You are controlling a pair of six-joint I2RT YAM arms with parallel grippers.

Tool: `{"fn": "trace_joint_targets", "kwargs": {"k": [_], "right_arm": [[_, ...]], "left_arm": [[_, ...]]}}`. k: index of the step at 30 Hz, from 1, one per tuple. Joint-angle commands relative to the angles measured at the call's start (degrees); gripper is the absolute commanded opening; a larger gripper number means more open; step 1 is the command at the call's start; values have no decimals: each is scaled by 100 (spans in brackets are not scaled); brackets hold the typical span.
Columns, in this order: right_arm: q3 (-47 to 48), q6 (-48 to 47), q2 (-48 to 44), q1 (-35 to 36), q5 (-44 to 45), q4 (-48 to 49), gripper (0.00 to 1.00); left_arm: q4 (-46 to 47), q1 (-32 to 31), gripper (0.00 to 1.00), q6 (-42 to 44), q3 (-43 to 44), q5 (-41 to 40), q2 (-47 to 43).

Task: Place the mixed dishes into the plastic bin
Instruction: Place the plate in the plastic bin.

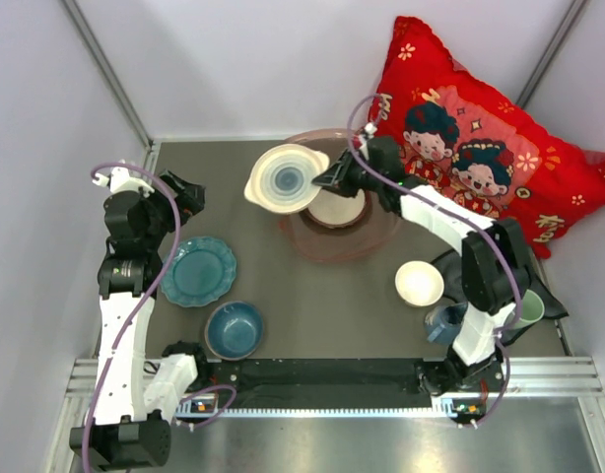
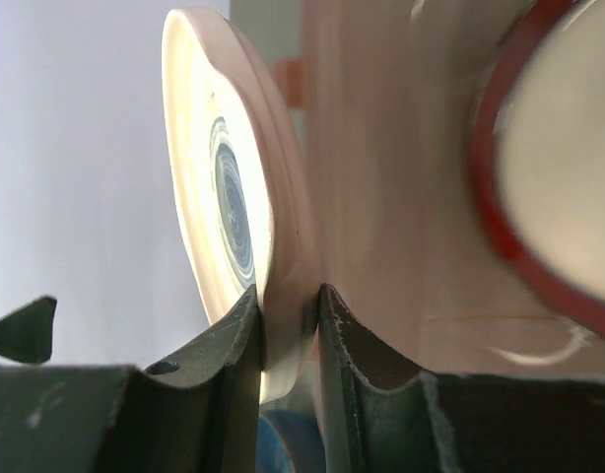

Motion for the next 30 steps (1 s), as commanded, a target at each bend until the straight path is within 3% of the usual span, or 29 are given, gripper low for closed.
{"fn": "trace_joint_targets", "kwargs": {"k": [1,14,30], "right_arm": [[-62,-38,-794,-539,-230,736,0],[-423,-161,-847,-1357,-195,727,0],[-529,-240,-276,-1436,-90,911,0]], "left_arm": [[123,41,99,-10,90,132,-110],[114,24,99,-10,55,167,-136],[114,24,99,16,20,159,-145]]}}
